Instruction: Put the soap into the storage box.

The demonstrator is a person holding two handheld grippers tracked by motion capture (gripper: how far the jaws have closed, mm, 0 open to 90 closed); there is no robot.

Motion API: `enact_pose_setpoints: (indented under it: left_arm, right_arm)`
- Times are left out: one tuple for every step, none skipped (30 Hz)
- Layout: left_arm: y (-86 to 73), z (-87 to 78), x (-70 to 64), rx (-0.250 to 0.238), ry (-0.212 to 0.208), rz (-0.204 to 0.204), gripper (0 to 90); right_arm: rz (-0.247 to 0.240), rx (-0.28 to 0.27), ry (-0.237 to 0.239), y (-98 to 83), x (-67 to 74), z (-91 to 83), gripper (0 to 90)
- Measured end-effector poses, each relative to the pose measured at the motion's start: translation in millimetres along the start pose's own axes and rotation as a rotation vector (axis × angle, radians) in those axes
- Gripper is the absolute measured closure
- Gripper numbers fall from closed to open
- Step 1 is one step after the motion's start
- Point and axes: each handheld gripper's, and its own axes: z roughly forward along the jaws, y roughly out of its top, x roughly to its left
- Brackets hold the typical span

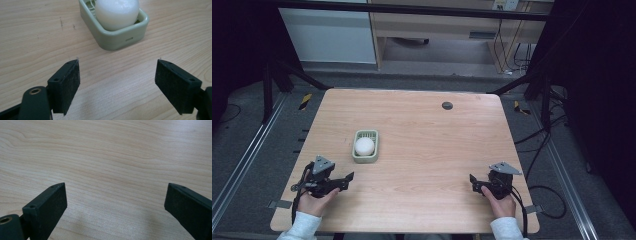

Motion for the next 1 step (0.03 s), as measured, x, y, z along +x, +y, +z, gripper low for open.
enact_pose_setpoints:
  left_arm:
    - [0.0,0.0,0.0,0.000,0.000,0.000,20.1]
  right_arm:
    - [0.006,0.002,0.000,0.1,0.1,0.0,4.8]
